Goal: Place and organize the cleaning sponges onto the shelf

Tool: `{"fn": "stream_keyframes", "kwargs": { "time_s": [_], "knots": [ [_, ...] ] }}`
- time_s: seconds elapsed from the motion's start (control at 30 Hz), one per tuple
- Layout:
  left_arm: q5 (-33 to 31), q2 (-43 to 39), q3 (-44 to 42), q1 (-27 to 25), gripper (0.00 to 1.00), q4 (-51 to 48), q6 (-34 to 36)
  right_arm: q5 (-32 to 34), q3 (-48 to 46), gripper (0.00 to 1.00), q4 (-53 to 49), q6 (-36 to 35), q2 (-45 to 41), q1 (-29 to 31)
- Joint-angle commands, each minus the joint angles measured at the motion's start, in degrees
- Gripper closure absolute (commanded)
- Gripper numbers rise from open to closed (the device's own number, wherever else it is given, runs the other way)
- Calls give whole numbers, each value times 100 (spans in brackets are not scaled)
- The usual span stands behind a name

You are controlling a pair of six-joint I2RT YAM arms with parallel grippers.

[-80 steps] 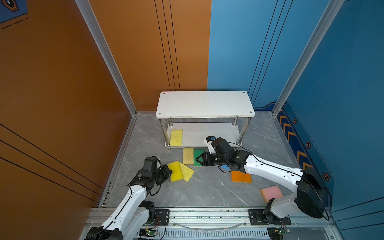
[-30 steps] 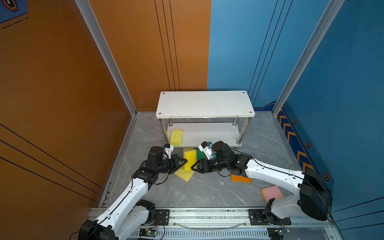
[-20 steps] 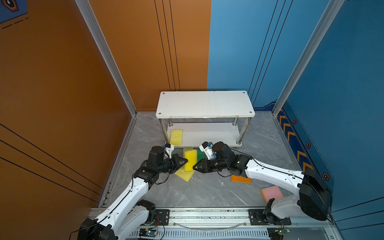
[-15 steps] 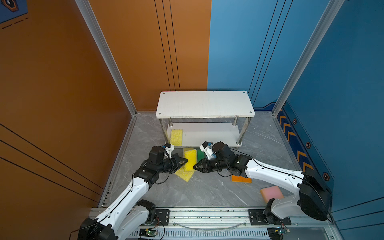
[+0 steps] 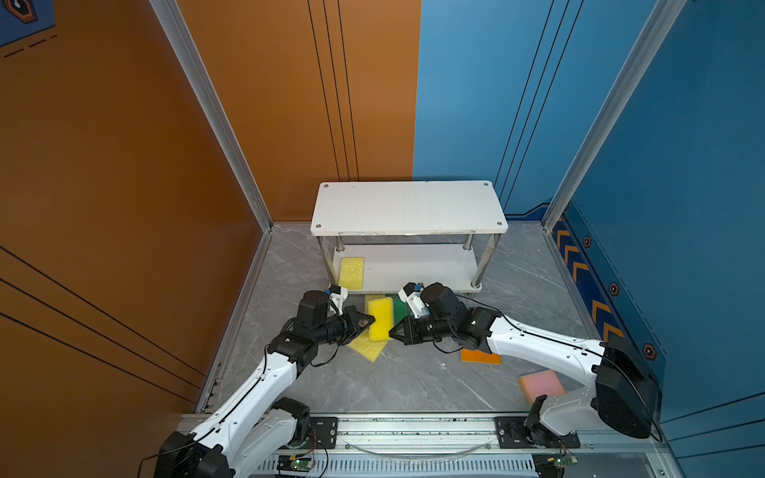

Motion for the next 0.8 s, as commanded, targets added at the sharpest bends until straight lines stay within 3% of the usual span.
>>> {"fn": "stream_keyframes", "kwargs": {
  "time_s": [0.0, 0.17, 0.43, 0.77],
  "knots": [
    [-47, -81, 75, 0, 91, 102, 36, 245, 160, 99, -251, -125, 94, 62],
    [20, -57, 55, 77, 84, 99, 72, 297, 204, 100, -262, -124, 159, 71],
    [111, -86, 0, 186, 60, 112, 87, 414, 198, 100, -237, -131, 203, 71],
    [181, -116, -11, 316, 43, 16, 148, 608, 13, 100, -88, -72, 98, 18]
  ]
}}
